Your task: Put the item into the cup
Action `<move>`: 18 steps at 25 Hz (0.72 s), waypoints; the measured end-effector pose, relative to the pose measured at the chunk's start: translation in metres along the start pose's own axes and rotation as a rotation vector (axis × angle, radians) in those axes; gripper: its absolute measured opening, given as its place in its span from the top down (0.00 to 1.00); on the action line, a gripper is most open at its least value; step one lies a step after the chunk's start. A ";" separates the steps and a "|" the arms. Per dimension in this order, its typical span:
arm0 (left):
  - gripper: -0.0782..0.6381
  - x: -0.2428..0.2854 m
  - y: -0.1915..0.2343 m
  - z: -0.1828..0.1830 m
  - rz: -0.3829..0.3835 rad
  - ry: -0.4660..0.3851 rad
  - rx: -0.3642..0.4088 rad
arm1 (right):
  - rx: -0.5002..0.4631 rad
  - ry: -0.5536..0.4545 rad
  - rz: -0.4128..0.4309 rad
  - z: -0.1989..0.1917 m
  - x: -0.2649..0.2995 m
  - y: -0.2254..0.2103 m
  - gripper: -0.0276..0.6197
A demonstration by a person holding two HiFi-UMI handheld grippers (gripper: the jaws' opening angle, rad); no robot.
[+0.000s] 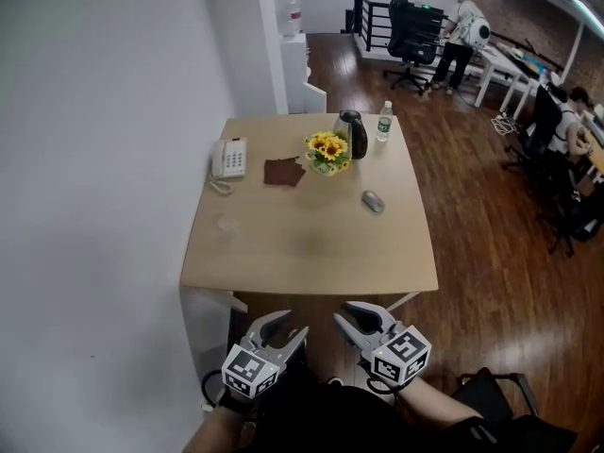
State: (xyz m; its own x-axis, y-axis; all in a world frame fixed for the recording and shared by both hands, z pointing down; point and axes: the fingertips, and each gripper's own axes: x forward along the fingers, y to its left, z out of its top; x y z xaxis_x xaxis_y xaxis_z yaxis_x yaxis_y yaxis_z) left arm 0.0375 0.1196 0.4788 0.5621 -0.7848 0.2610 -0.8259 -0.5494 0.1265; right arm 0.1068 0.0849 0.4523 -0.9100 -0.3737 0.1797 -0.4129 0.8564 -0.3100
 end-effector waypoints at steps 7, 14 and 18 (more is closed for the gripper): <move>0.67 -0.024 -0.051 0.006 -0.037 0.007 0.030 | -0.022 -0.032 -0.015 -0.007 -0.046 0.030 0.93; 0.67 -0.052 -0.064 0.007 -0.064 -0.005 0.045 | -0.055 -0.005 -0.014 -0.016 -0.049 0.061 0.95; 0.67 -0.075 -0.061 0.002 -0.072 -0.002 0.048 | -0.048 -0.016 -0.012 -0.014 -0.041 0.087 0.95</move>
State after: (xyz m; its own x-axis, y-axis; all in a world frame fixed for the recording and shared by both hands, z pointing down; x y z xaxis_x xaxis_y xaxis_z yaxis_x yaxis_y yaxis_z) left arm 0.0457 0.2118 0.4495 0.6204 -0.7430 0.2510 -0.7801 -0.6178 0.0990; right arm 0.1083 0.1799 0.4310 -0.9055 -0.3895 0.1686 -0.4221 0.8678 -0.2622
